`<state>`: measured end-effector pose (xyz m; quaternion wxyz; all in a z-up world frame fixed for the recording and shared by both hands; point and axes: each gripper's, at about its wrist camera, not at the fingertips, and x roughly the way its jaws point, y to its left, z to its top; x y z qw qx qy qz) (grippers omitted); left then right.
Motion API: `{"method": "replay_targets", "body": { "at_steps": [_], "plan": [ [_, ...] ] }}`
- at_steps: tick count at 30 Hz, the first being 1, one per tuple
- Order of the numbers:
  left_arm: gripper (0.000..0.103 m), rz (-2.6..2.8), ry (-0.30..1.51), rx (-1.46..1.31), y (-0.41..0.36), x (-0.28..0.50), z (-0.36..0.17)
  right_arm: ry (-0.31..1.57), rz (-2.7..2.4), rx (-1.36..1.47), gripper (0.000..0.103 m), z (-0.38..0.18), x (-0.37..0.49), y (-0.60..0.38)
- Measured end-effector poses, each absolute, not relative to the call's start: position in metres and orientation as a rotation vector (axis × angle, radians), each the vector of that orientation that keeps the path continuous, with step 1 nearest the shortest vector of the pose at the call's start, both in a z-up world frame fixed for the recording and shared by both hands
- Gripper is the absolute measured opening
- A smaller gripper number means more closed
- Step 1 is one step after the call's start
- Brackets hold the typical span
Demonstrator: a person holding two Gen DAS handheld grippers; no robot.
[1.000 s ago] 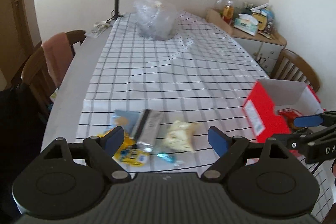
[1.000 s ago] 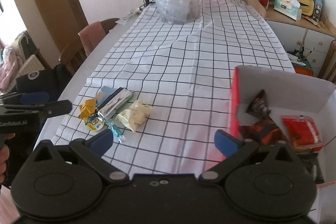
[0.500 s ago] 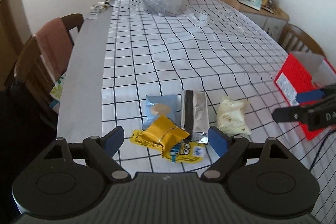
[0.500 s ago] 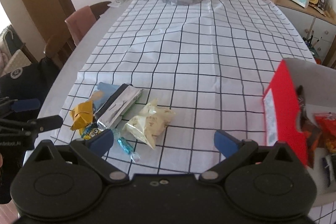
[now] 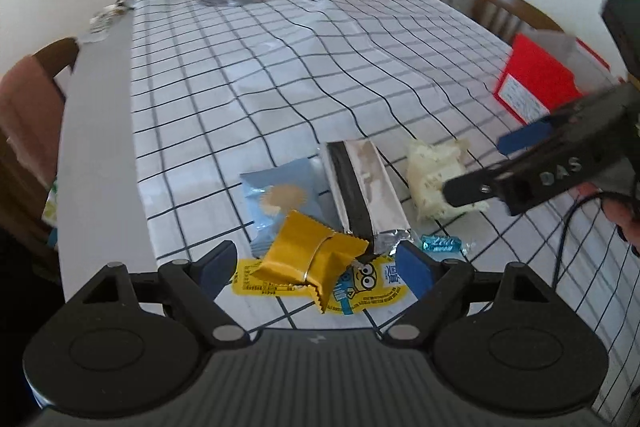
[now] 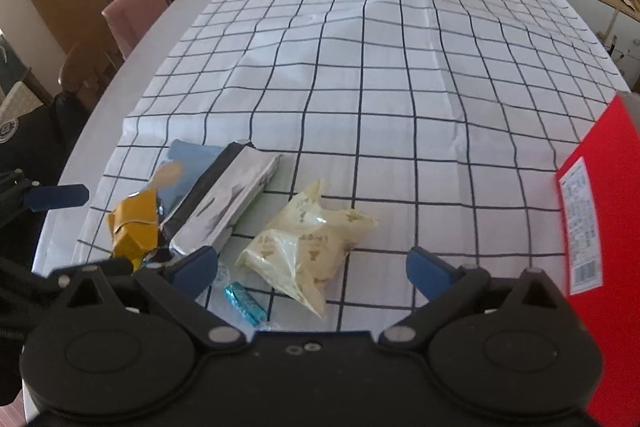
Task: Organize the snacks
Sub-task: 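Grasp the yellow wrapper with the left tool while the right tool grasps the cream-coloured bag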
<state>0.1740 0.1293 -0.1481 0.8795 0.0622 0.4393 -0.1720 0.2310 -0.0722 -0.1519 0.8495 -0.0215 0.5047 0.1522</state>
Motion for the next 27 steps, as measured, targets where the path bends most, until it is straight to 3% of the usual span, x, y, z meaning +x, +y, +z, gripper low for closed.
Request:
{"method": "replay_targets", "body": {
  "at_steps": [5, 7, 14, 20, 21, 27],
  "plan": [
    [0.081, -0.396, 0.938, 0.154, 0.129, 0.185, -0.156, 1.086, 0.319, -0.070, 0.097, -0.165, 0.239, -0.063],
    [0.073, -0.403, 0.946, 0.161, 0.129, 0.188, -0.158, 1.090, 0.312, -0.066, 0.094, -0.168, 0.242, -0.063],
    [0.061, -0.421, 0.962, 0.163, 0.127, 0.192, -0.165, 1.099, 0.310, -0.067, 0.086, -0.177, 0.246, -0.059],
    [0.056, -0.393, 0.957, 0.163, 0.124, 0.190, -0.165, 1.084, 0.342, -0.086, 0.073, -0.177, 0.241, -0.054],
    [0.047, -0.388, 0.958, 0.163, 0.124, 0.189, -0.165, 1.080, 0.344, -0.090, 0.071, -0.176, 0.240, -0.053],
    [0.046, -0.330, 0.954, 0.146, 0.126, 0.184, -0.164, 1.056, 0.355, -0.099, 0.056, -0.174, 0.234, -0.055]
  ]
}}
